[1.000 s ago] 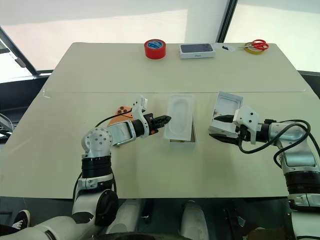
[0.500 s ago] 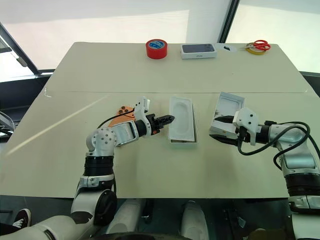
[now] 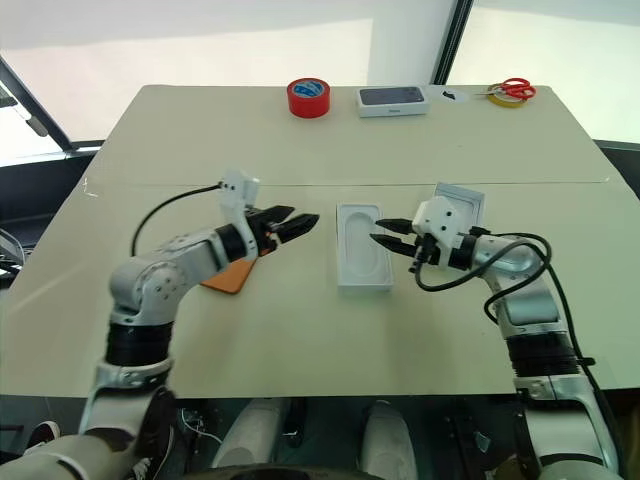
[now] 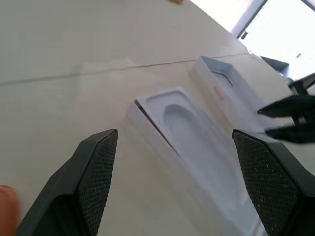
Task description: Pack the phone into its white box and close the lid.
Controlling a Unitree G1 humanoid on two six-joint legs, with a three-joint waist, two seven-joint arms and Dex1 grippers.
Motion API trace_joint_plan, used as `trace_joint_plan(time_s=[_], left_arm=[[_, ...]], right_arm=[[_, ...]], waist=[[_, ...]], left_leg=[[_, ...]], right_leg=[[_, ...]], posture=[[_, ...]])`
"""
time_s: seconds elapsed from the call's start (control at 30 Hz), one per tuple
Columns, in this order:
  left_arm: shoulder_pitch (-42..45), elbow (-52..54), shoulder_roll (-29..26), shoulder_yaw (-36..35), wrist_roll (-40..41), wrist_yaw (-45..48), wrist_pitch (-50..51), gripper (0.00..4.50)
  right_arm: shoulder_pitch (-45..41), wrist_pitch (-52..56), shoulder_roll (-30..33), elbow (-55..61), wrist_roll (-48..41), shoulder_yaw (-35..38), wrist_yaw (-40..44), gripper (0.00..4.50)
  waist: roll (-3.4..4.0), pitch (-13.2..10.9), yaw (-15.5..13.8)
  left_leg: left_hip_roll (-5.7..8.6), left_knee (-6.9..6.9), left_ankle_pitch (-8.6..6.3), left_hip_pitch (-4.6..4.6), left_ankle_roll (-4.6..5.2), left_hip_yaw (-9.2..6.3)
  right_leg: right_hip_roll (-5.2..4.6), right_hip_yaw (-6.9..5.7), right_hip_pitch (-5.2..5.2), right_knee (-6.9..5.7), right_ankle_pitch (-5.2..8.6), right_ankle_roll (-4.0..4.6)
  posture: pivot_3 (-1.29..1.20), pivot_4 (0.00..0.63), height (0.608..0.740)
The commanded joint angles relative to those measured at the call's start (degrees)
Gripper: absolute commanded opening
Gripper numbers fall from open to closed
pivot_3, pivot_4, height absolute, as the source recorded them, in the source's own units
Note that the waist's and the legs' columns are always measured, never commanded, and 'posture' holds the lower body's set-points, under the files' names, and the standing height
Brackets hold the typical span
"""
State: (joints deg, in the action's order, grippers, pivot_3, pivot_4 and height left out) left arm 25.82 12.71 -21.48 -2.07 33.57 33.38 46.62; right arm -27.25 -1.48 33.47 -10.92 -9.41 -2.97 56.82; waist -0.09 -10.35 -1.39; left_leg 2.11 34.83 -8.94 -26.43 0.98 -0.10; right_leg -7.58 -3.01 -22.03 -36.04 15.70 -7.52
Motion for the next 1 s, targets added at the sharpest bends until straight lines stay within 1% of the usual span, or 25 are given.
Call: trace_joint_plan(time_s=[0.03,0.13,0.17,0.23,0.3,0.4,0.43,0.47,0.6,0.63,0.73,0.8,0.87,1.0], left_arm=[[-3.2,4.4,-6.4,-1.6,-0.2,12.1,-10.1,3.89],[-5.8,2.5,-11.3,-3.6,-0.7,16.6,-14.0,3.89],[-7.3,2.0,-13.2,-3.9,-2.3,18.3,-17.0,3.89],[-9.9,0.5,-15.7,-5.5,-3.3,20.7,-21.0,3.89],[-11.3,-0.3,-16.5,-6.5,-3.9,21.5,-24.2,3.89],[-12.7,-1.1,-16.7,-7.5,-4.9,21.4,-27.0,3.89],[-12.9,-1.5,-16.5,-7.9,-4.3,21.3,-26.7,3.89],[-13.3,-2.1,-16.6,-8.1,-4.8,21.2,-27.3,3.89],[-12.7,-5.1,-17.8,-8.5,-4.5,18.5,-21.9,3.89],[-11.8,-6.2,-18.2,-8.7,-3.6,17.6,-18.9,3.89],[-8.5,-10.8,-18.9,-10.6,-1.3,16.0,-13.4,3.89],[-5.4,-15.8,-19.2,-12.7,1.0,15.6,-9.0,3.89],[-2.5,-20.9,-20.8,-13.2,2.9,16.9,-2.5,3.89],[1.9,-29.3,-23.0,-10.9,1.5,19.3,1.1,3.89]], right_arm=[[-3.4,-4.8,-2.3,-4.1,9.4,-5.4,-6.1,0.02],[-5.3,-7.7,-2.8,-7.9,13.8,-7.7,-8.9,0.02],[-5.9,-8.5,-2.7,-9.3,14.7,-8.2,-9.3,0.02],[-6.3,-10.6,-1.7,-10.9,16.7,-10.5,-7.9,0.02],[-5.9,-13.0,-0.4,-11.3,18.7,-12.8,-5.9,0.02],[-2.7,-15.0,1.3,-7.7,15.9,-15.0,1.5,0.02],[-1.8,-13.2,1.2,-6.0,13.7,-14.9,3.8,0.02],[-1.8,-13.0,0.9,-5.6,13.5,-14.9,4.1,0.02],[-4.7,-13.5,-1.5,-9.2,16.3,-13.5,-1.8,0.02],[-5.6,-13.1,-2.3,-9.6,16.1,-12.6,-3.3,0.02],[-8.4,-10.2,-5.3,-9.6,13.5,-9.6,-7.1,0.02],[-10.5,-6.3,-8.3,-8.2,11.5,-7.8,-9.6,0.02],[-12.1,-3.6,-10.9,-6.1,12.2,-8.5,-11.4,0.02],[-13.8,2.8,-16.3,-1.5,13.5,-12.7,-12.3,0.02]], waist=[[0.01,0.0,0.1],[0.01,0.0,0.1],[0.01,0.0,0.3],[0.02,0.0,0.7],[0.02,0.0,0.8],[0.02,0.0,0.8],[0.01,0.0,0.8],[0.01,0.0,0.8],[0.02,0.0,1.2],[0.02,0.0,1.4],[0.02,0.0,1.8],[0.01,0.0,2.0],[0.01,0.0,2.1],[0.0,0.0,2.2]], left_leg=[[0.03,-0.05,0.01,-0.05,-0.02,-0.02],[0.04,-0.08,0.02,-0.09,-0.03,-0.03],[0.03,-0.07,0.02,-0.1,-0.03,-0.02],[0.05,-0.12,0.02,-0.1,-0.02,0.01],[0.03,-0.17,0.02,-0.09,-0.02,0.02],[-0.03,-0.21,0.03,-0.06,-0.02,0.0],[-0.03,-0.21,0.03,-0.05,-0.02,0.0],[-0.03,-0.21,0.03,-0.03,-0.02,0.0],[-0.07,-0.2,0.03,0.02,-0.02,0.0],[-0.08,-0.21,0.03,0.02,-0.02,0.0],[-0.09,-0.22,0.06,0.01,-0.07,-0.02],[-0.08,-0.27,0.1,-0.02,-0.09,-0.03],[-0.09,-0.36,0.23,-0.02,-0.08,-0.08],[-0.09,-0.65,0.36,0.05,-0.24,-0.11]], right_leg=[[-0.02,0.0,-0.05,-0.01,0.0,0.01],[-0.05,0.0,-0.13,-0.01,0.0,0.02],[-0.05,0.02,-0.15,-0.01,0.0,0.02],[-0.06,0.06,-0.18,0.0,0.0,0.03],[-0.04,0.07,-0.22,-0.01,0.0,0.02],[0.0,0.05,-0.21,-0.03,0.0,0.02],[0.0,0.05,-0.2,-0.03,0.0,0.02],[0.0,0.05,-0.17,-0.03,0.0,0.01],[0.03,0.06,-0.18,-0.09,0.0,0.01],[0.05,0.06,-0.2,-0.1,0.0,0.01],[0.09,0.06,-0.23,-0.15,-0.02,-0.02],[0.11,0.06,-0.29,-0.17,-0.11,-0.18],[0.16,0.04,-0.31,-0.19,-0.13,-0.23],[0.28,0.04,-0.35,-0.21,-0.14,-0.25]], posture=[[0.0,0.15,0.74],[0.0,0.15,0.74],[0.0,0.15,0.74],[0.0,0.15,0.74],[0.0,0.15,0.74],[0.0,0.15,0.74],[0.0,0.15,0.74],[0.0,0.15,0.74],[0.0,0.15,0.74],[0.0,0.15,0.74],[0.0,0.15,0.74],[0.0,0.15,0.74],[0.0,0.15,0.74],[0.0,0.15,0.74]])
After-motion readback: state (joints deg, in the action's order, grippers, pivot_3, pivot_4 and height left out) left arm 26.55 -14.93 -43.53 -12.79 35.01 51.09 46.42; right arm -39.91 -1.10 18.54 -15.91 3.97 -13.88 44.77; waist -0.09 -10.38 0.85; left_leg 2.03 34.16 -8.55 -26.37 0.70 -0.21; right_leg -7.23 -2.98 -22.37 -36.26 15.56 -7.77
